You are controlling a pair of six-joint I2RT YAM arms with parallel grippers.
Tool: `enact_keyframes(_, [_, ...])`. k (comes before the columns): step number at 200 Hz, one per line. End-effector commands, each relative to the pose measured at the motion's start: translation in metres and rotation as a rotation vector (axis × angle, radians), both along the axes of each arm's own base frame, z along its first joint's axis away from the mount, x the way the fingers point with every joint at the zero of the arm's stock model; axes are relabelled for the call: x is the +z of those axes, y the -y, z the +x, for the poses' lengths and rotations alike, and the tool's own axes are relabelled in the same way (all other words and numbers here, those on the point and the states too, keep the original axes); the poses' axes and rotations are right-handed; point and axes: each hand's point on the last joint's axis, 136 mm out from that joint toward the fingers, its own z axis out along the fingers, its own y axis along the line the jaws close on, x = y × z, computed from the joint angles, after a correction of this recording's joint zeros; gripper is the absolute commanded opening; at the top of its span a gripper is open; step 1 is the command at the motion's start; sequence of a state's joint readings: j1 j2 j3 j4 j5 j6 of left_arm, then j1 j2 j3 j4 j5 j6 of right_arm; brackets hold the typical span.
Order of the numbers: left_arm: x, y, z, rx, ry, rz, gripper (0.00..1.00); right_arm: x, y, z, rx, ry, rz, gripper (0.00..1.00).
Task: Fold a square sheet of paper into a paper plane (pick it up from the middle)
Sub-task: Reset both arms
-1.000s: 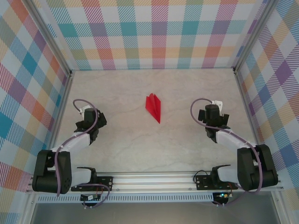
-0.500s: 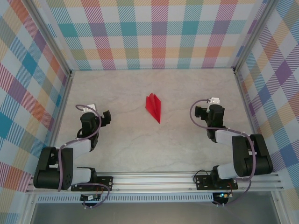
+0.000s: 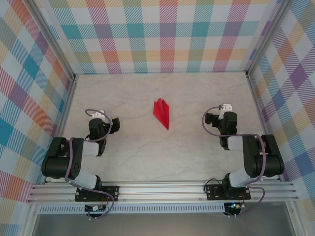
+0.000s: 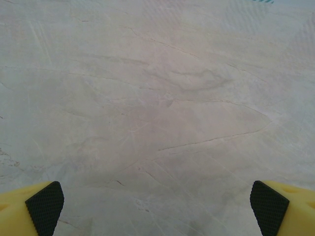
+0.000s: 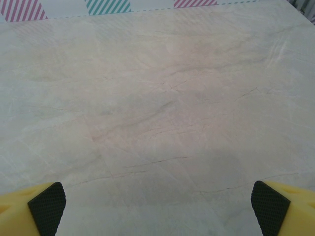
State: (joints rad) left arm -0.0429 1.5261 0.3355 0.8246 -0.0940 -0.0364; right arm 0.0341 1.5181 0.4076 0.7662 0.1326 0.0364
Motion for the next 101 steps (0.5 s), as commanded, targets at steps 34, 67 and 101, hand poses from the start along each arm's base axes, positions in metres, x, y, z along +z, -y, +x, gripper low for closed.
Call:
enact_keyframes(34, [0.017, -0.002, 0.019, -0.005, 0.062, 0.004, 1.0, 0.009, -0.005, 0.004, 0.035, 0.048, 0.009, 1.0])
enact_keyframes(67, [0.015, -0.002, 0.019, 0.017, 0.051, 0.038, 1.0, 0.009, -0.005, 0.005, 0.036, 0.05, 0.009, 1.0])
enact_keyframes(101, [0.013, 0.018, 0.022, -0.095, 0.024, 0.05, 1.0, 0.009, -0.005, 0.005, 0.035, 0.05, 0.009, 1.0])
